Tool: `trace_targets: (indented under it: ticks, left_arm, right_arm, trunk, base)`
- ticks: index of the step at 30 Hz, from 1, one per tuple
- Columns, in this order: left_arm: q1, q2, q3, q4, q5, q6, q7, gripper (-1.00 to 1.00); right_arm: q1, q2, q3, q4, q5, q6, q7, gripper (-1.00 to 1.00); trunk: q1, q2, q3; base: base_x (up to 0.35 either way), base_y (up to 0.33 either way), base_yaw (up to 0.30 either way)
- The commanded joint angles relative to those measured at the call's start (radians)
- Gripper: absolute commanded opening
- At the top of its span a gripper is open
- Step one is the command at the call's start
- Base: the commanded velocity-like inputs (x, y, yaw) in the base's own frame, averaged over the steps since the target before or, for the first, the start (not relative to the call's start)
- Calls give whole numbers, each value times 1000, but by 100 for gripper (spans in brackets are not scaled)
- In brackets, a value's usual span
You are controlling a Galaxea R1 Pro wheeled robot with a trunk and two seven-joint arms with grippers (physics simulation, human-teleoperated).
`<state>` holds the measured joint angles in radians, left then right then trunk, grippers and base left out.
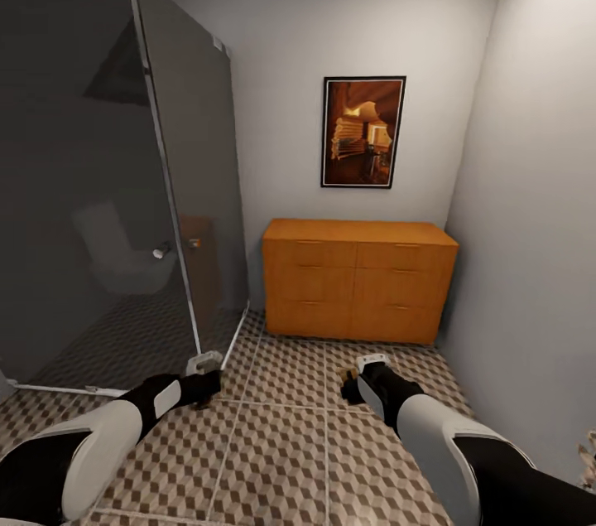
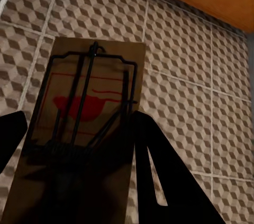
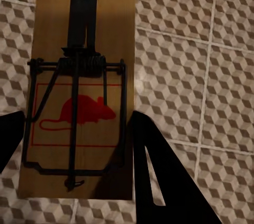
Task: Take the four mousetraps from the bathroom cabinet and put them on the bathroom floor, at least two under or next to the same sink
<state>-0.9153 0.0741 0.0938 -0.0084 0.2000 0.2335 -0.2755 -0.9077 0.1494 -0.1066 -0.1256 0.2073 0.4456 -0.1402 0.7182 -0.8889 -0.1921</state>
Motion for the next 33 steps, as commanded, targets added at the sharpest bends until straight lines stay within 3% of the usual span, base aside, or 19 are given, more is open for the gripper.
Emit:
trace_targets:
  ticks: [1, 5, 7, 13, 33]
  left_arm:
    - [-1, 0, 7, -1, -1, 6, -3, -100]
    - [0, -32, 6, -2, -8, 4, 5, -100]
    - [0, -37, 6, -2, -8, 3, 7, -100]
    - [0, -39, 5, -2, -4, 3, 9, -100]
    - [0, -37, 6, -2, -3, 1, 10, -100]
  right_arm:
    - [0, 1, -8, -1, 7, 4, -2, -100]
    - [0, 1, -8, 0, 6, 3, 0, -100]
    - [0, 1, -8, 0, 6, 2, 3, -100]
    - [0, 1, -8, 0, 6, 3, 6, -100]
    - [0, 21, -8, 3, 6, 2, 1, -100]
  trunk:
    - [0, -1, -1]
    - [0, -1, -1]
    - [0, -1, -1]
    - [0, -1, -1]
    - [0, -1, -1]
  base:
    - [0, 0, 280]
    - [0, 0, 45]
    - [0, 0, 7]
    - [0, 0, 20]
    - [0, 0, 293]
